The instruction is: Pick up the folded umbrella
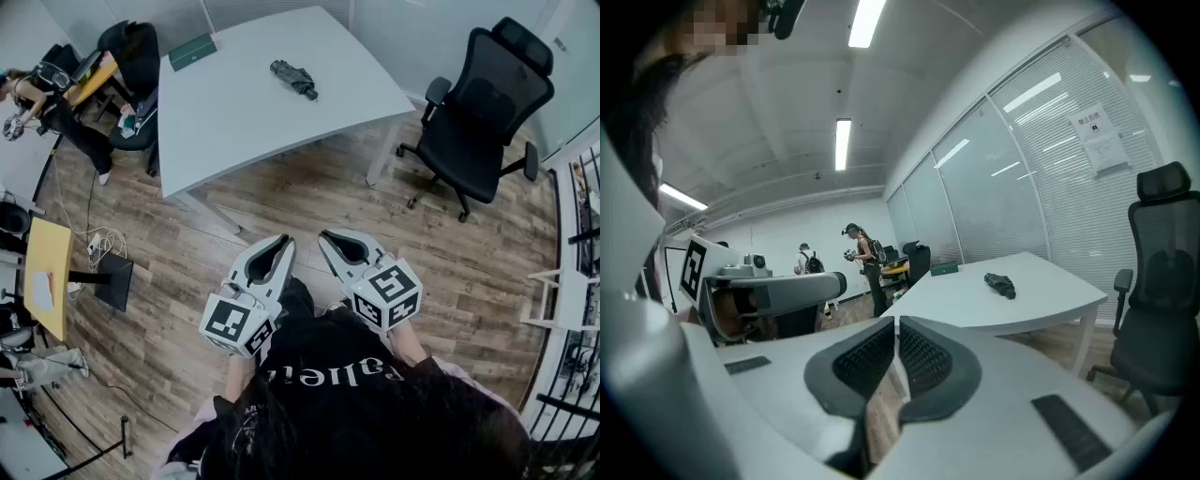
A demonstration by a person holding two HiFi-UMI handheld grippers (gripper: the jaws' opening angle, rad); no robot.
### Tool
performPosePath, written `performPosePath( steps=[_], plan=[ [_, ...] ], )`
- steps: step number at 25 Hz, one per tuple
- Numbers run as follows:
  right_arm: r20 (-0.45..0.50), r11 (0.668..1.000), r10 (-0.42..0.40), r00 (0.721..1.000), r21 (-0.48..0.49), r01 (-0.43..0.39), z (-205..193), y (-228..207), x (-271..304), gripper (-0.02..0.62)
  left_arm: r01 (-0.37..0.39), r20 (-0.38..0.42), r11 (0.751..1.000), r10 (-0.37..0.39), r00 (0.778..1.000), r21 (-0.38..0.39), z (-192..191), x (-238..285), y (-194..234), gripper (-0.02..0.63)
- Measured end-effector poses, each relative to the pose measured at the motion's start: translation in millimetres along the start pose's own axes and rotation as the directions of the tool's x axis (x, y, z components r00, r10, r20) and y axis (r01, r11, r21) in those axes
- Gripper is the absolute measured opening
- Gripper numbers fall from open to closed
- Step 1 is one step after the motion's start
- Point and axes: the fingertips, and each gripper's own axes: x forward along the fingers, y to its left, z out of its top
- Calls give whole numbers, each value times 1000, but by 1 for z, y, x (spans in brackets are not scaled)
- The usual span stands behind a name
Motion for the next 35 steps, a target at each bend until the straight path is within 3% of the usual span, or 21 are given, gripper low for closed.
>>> performPosePath(
  steps=[17,23,35],
  plan=[
    [21,996,31,999,83,-32,4,-10,17,32,-19,-23,1000,18,1000,-10,-4,6,13,49],
    [17,996,38,999,86,-39,15,-15,44,32,-29,-19,1000,29,999,-8,3,15,44,49],
    [-8,995,-11,1000,94,11,45,-45,114,32,26,-16,1000,-26,1000,-11,25,54,119,49]
  ],
)
